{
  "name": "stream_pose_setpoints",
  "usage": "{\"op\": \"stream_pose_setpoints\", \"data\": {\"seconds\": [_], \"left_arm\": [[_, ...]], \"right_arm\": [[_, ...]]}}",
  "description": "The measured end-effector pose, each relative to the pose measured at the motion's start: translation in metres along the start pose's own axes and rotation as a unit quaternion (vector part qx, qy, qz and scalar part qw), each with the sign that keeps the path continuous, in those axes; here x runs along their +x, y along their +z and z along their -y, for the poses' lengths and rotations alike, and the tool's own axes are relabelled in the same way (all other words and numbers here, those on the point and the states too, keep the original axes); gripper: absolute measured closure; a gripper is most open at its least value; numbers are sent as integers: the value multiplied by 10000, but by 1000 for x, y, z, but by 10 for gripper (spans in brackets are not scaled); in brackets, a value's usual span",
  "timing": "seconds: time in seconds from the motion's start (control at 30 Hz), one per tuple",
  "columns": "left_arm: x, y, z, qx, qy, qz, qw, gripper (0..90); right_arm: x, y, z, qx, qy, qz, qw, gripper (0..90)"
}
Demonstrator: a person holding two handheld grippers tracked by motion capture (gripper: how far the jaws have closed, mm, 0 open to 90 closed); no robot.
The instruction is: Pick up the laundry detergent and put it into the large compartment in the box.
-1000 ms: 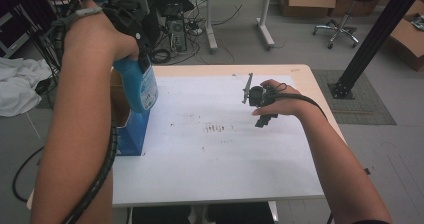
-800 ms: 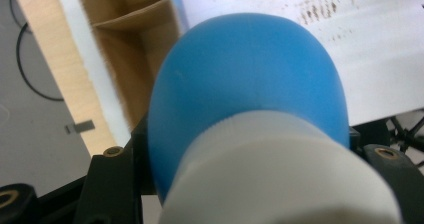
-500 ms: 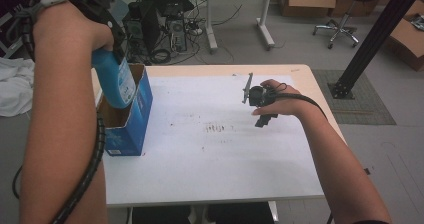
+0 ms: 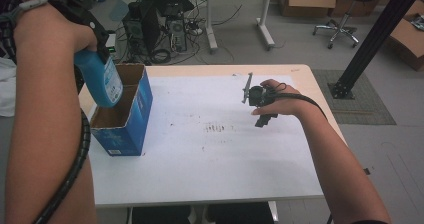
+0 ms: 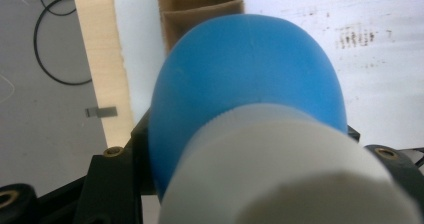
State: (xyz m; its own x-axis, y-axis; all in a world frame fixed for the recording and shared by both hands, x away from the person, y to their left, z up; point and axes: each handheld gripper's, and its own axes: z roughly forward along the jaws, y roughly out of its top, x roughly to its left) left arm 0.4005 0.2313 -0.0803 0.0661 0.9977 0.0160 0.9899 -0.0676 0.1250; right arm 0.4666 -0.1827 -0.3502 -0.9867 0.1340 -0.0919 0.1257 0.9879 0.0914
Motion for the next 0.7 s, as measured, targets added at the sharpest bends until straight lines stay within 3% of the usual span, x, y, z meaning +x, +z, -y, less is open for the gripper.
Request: {"op": "stream_pose_setpoints", "data": {"seconds": [0.33,0.43,0.47,0.57,0.6,0.7], "left_arm": [[15,35,-1,61,-50,33,10000,394],[16,55,-1,68,-47,49,10000,394],[16,55,-1,68,-47,49,10000,395],[18,79,-2,211,-72,158,9996,394],[18,79,-2,211,-72,158,9996,394],[18,100,-2,289,-65,127,9995,394]], "right_arm": [[1,0,0,28,16,10,10000,161],[2,0,0,33,18,9,10000,160],[2,0,0,33,18,9,10000,160],[3,1,-1,54,-8,16,10000,160],[3,1,-2,47,-10,17,10000,161],[3,1,-2,37,-23,14,10000,161]]}}
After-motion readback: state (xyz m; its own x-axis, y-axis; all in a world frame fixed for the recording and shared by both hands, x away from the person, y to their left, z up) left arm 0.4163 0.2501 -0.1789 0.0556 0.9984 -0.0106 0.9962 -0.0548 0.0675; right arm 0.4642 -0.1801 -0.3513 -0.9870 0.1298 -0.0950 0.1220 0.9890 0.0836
